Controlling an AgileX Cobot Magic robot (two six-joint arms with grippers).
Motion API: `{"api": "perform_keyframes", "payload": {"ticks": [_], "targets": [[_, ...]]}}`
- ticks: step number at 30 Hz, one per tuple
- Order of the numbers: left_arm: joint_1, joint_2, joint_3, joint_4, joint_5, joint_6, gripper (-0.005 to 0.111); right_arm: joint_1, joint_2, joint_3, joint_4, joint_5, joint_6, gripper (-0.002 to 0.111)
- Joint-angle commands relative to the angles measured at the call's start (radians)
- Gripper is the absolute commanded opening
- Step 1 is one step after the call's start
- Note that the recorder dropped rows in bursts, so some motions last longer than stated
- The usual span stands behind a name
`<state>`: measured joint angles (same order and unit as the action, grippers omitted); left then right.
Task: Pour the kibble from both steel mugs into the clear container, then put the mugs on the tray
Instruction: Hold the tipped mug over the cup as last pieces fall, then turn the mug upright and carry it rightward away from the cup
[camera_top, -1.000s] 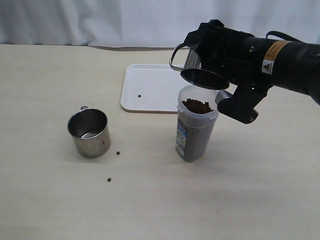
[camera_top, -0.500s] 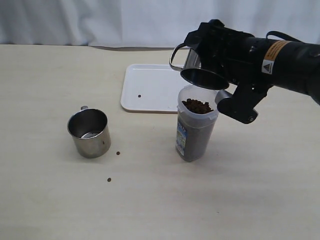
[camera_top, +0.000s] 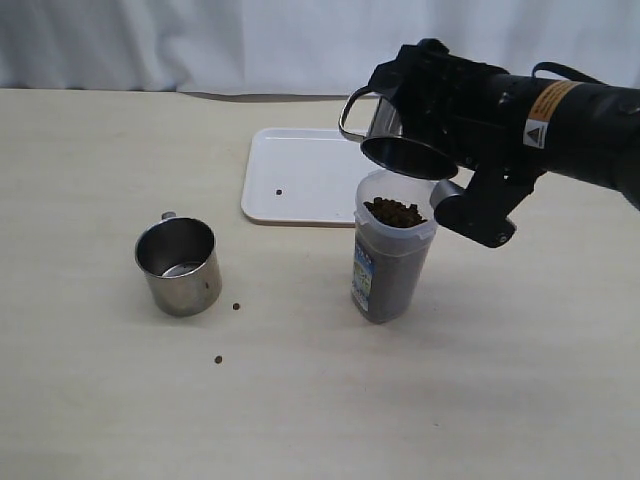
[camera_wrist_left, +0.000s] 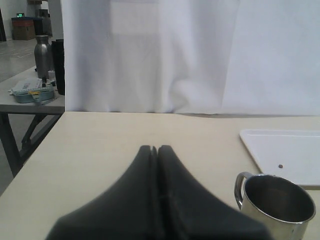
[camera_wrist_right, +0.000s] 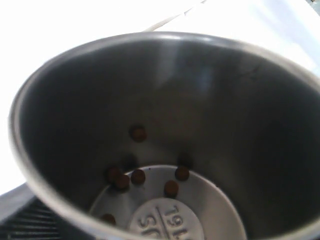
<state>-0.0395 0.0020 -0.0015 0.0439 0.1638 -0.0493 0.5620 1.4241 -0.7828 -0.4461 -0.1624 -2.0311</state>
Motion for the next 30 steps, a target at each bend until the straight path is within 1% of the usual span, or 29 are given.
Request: {"api": "perform_keyframes", "payload": {"ticks": [1,20,24,26,29,30], "targets": [[-0.006,-0.002,0.002,0.0,-0.013,-0.003,0.0,-0.004,-0.008,-0.007,-0.002,-0.022,0.004,0.029],[-0.006,-0.002,0.002,0.0,-0.013,-0.003,0.0,-0.004,-0.008,-0.007,-0.006,-0.026,0.053,0.029],[-0.006,-0.002,0.002,0.0,-0.013,-0.003,0.0,-0.004,-0.008,-0.007,0.108,-0.03,0.162,0.029],[-0.006,-0.002,0.002,0.0,-0.013,-0.003,0.0,-0.004,-0.008,-0.007,0.198,-0.03,0.169,0.029],[-0.006,-0.002,0.002,0.0,-0.013,-0.003,0.0,-0.004,-0.008,-0.007,0.388,-0.044,0.169,0.029],[-0.006,-0.002,0.002,0.0,-0.013,-0.003,0.0,-0.004,-0.008,-0.007,0.48,-0.063,0.169,0.029]]}}
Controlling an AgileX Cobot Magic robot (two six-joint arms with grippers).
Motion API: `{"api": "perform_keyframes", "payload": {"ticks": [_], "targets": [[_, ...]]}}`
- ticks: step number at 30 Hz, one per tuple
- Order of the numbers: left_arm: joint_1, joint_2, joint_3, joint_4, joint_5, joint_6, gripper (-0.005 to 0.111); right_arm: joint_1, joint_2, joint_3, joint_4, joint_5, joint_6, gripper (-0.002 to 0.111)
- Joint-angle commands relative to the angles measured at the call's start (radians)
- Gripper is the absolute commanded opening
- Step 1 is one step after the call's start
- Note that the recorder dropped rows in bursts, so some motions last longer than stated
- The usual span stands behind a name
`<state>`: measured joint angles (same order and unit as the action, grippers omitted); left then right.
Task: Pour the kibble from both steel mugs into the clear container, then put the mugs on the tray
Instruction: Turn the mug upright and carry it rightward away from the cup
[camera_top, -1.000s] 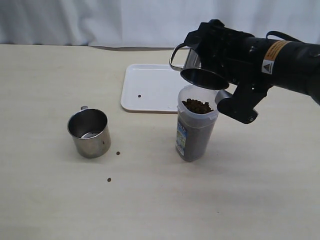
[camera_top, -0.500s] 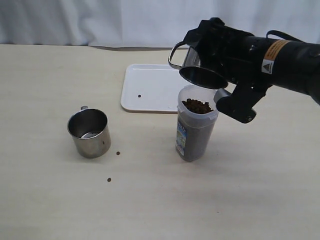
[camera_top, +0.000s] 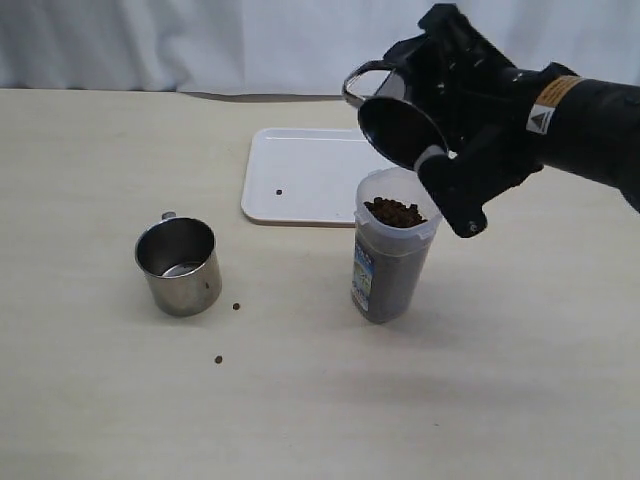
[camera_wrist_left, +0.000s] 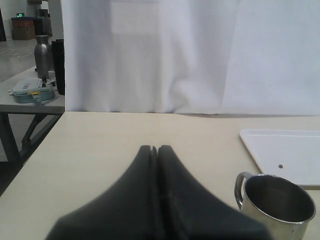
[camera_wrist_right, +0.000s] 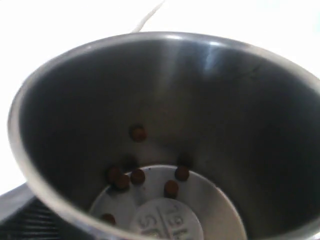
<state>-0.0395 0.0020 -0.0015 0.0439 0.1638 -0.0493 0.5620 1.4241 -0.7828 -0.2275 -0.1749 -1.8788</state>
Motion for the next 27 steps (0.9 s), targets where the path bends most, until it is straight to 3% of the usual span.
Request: {"api": "perform_keyframes", "payload": {"ticks": [1,9,13,21,25,27], "targets": [[-0.006,-0.002,0.002,0.0,-0.013,-0.003,0.0,-0.004,-0.008,-0.007,0.322,-0.07,0.017,0.029],[-0.006,-0.002,0.002,0.0,-0.013,-0.003,0.0,-0.002,-0.008,-0.007,0.818,-0.252,0.019,0.029],[-0.006,-0.002,0.002,0.0,-0.013,-0.003,0.0,-0.002,-0.008,-0.007,0.935,-0.294,0.074,0.029],[-0.006,-0.002,0.002,0.0,-0.013,-0.003,0.0,-0.002,-0.008,-0.007,0.96,-0.299,0.257,0.029],[-0.006,-0.002,0.002,0.0,-0.013,-0.003,0.0,-0.002,-0.008,-0.007,1.013,-0.299,0.383,0.005],[-0.006,-0.002,0.002,0.0,-0.013,-0.003,0.0,-0.002,-0.006,-0.007,1.044,-0.328,0.41,0.005]]}}
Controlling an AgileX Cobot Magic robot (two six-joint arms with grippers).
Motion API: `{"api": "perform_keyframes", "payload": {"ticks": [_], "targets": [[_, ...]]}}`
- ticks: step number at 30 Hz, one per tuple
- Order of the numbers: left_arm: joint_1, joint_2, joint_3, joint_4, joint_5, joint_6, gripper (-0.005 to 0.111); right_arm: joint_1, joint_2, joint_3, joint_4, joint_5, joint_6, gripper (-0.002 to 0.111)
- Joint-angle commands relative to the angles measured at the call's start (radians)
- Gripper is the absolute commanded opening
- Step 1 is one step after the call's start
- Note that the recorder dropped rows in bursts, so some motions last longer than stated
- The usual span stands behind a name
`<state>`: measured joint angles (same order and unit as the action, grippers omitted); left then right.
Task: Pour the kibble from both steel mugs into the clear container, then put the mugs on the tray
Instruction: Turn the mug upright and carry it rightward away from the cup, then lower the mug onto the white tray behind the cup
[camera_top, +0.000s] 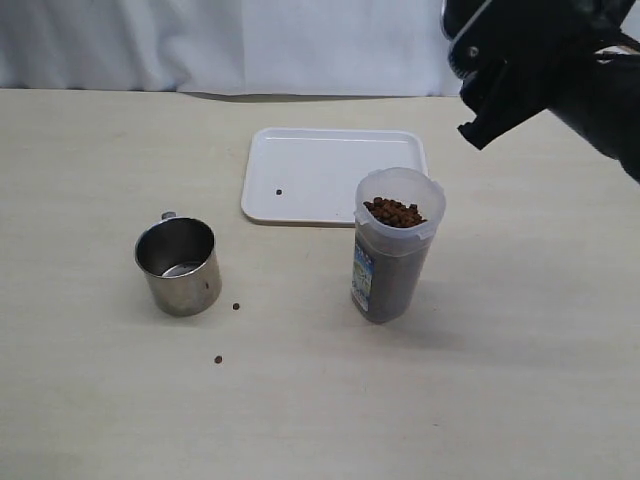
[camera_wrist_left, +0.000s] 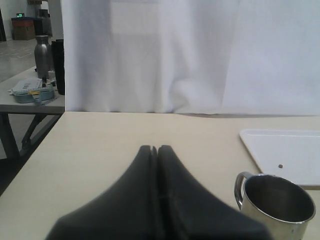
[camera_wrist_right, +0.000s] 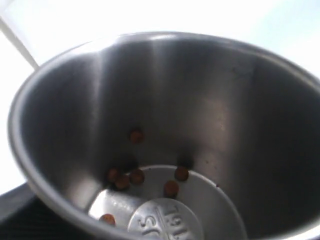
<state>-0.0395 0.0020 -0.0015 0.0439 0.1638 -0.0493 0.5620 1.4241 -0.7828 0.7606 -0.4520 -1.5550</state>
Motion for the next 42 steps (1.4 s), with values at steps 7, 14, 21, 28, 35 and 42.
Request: {"api": "perform_keyframes", "payload": {"ticks": [7,14,21,28,35,42], "targets": [[-0.006,-0.002,0.002,0.0,-0.013,-0.003,0.0,-0.09,0.026,-0.007,0.01,-0.036,0.392,0.005],[-0.006,-0.002,0.002,0.0,-0.013,-0.003,0.0,-0.264,0.13,-0.007,-0.477,0.008,0.973,0.005],[-0.006,-0.002,0.002,0.002,-0.013,-0.003,0.0,-0.38,0.309,-0.014,-0.955,-0.221,1.478,0.005],[-0.006,-0.002,0.002,0.002,-0.013,-0.003,0.0,-0.414,0.516,-0.125,-1.203,-0.275,1.604,0.005],[-0.006,-0.002,0.002,0.002,-0.013,-0.003,0.0,-0.414,0.648,-0.212,-1.295,-0.329,1.679,0.005],[-0.006,-0.002,0.002,0.002,-0.013,-0.003,0.0,-0.414,0.754,-0.31,-1.483,-0.353,1.734,0.005]]}}
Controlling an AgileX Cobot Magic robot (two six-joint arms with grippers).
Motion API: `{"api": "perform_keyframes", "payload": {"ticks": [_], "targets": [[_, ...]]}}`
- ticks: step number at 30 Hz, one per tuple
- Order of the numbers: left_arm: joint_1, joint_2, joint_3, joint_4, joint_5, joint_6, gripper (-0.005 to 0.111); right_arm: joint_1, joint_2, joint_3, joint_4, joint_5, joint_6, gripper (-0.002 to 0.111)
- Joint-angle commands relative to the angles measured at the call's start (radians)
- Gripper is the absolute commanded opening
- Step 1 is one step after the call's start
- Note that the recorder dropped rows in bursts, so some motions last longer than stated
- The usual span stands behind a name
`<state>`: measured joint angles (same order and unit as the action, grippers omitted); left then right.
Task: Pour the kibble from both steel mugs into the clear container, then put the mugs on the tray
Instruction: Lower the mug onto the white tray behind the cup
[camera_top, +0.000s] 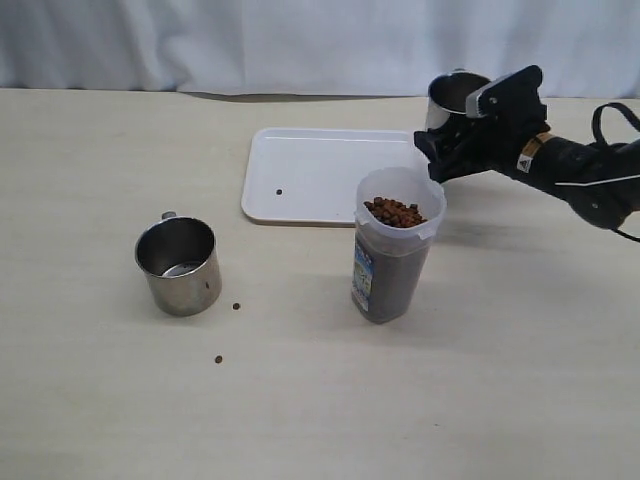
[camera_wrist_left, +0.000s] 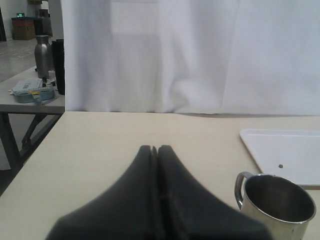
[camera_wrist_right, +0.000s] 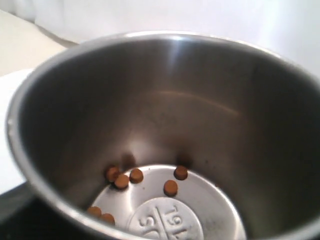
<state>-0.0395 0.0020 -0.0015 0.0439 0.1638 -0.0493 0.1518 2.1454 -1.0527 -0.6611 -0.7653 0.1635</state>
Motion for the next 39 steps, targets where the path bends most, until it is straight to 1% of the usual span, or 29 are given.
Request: {"api": "perform_keyframes", "payload": {"ticks": [1,5,9,11,15,24,30,39], "targets": [[-0.006,-0.002,0.002,0.002,-0.013,-0.003,0.0,-0.004,0.052,-0.052,-0.061,-0.054,0.015,0.005],[-0.006,-0.002,0.002,0.002,-0.013,-0.003,0.0,-0.002,0.105,-0.094,-0.091,-0.075,0.017,0.005],[-0.006,-0.002,0.002,0.002,-0.013,-0.003,0.0,0.002,0.163,-0.166,-0.177,-0.079,0.108,0.005],[-0.006,-0.002,0.002,0.002,-0.013,-0.003,0.0,0.002,0.186,-0.2,-0.176,-0.077,0.143,0.005],[-0.006,-0.002,0.002,0.002,-0.013,-0.003,0.0,0.002,0.226,-0.237,-0.184,-0.112,0.143,0.005],[-0.006,-0.002,0.002,0.002,-0.013,-0.003,0.0,0.023,0.235,-0.252,-0.178,-0.113,0.143,0.005],[-0.006,-0.002,0.002,0.002,-0.013,-0.003,0.0,0.046,0.244,-0.285,-0.171,-0.055,0.139,0.005],[-0.006,-0.002,0.002,0.002,-0.013,-0.003,0.0,0.047,0.258,-0.292,-0.165,-0.052,0.139,0.005]]}}
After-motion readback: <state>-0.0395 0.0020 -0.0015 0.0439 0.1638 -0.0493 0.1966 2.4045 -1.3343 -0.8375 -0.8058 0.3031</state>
